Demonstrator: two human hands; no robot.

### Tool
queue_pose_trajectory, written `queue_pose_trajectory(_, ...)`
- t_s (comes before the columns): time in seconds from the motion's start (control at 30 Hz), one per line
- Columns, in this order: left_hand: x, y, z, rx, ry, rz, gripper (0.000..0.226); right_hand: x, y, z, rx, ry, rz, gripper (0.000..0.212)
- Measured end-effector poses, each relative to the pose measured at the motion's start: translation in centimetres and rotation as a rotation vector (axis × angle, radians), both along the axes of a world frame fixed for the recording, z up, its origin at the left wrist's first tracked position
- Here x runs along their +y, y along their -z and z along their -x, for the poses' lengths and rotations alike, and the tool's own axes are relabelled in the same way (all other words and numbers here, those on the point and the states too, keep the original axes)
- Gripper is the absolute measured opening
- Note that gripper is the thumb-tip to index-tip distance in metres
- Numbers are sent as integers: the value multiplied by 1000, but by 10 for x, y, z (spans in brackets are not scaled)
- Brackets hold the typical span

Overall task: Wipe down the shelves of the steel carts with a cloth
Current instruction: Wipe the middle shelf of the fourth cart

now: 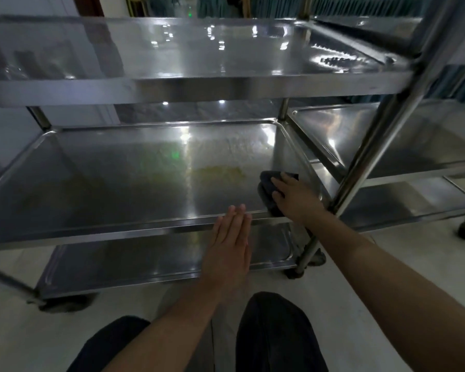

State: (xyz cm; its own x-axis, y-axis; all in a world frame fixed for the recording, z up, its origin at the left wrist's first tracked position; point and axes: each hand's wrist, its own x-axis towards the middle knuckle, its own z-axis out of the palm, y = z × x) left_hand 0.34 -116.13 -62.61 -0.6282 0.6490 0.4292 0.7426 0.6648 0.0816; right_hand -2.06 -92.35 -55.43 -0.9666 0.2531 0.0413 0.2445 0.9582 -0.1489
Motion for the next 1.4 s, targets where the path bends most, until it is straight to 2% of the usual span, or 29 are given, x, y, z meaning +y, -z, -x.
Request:
queue_pose_trajectory(0.07, -20, -3, 0, 10, -62, 3, 62, -3, -1, -5, -6, 50, 29, 51)
queue_pose_trajectory(0.13, -37, -3, 3, 20, -98, 18, 60, -19, 1, -2, -10, 75, -31, 53)
queue_pose_trajectory(0.3, -49, -4, 6, 17, -122, -35, 55, -42, 12, 20, -60, -7, -64, 53)
queue_pose_trajectory(0.4, -49, 1, 10, 67, -82, -97, 55, -28, 15, 37, -115, -71, -68, 72)
queue_pose_trajectory(0.53, -42, 10, 14, 91, -73, -157, 53, -5, 15, 77, -93, -13, -29, 54)
queue_pose_trajectory(0.67, -38, 23, 18, 161, -76, -232, 50, 14, 11, 121, -70, 74, 11, 65)
queue_pose_trajectory(0.77, -36, 26, 21, 191, -74, -242, 50, 7, 3, 142, -14, 146, 53, 52)
queue_pose_trajectory(0.93, -28, 22, 30, 198, -80, -248, 50, -1, 4, 168, -17, 60, 77, 53)
queue_pose_trajectory(1.07, -18, 26, 38, 138, -62, -246, 52, -3, 1, 154, -48, 22, 52, 56)
queue_pose_trajectory(1.3, -15, 21, 41, 108, -55, -205, 53, -21, 7, 90, 50, -37, 57, 50)
queue_pose_trajectory(1.4, -16, 17, 40, 88, -60, -156, 53, -30, 13, 64, 110, -37, 61, 59)
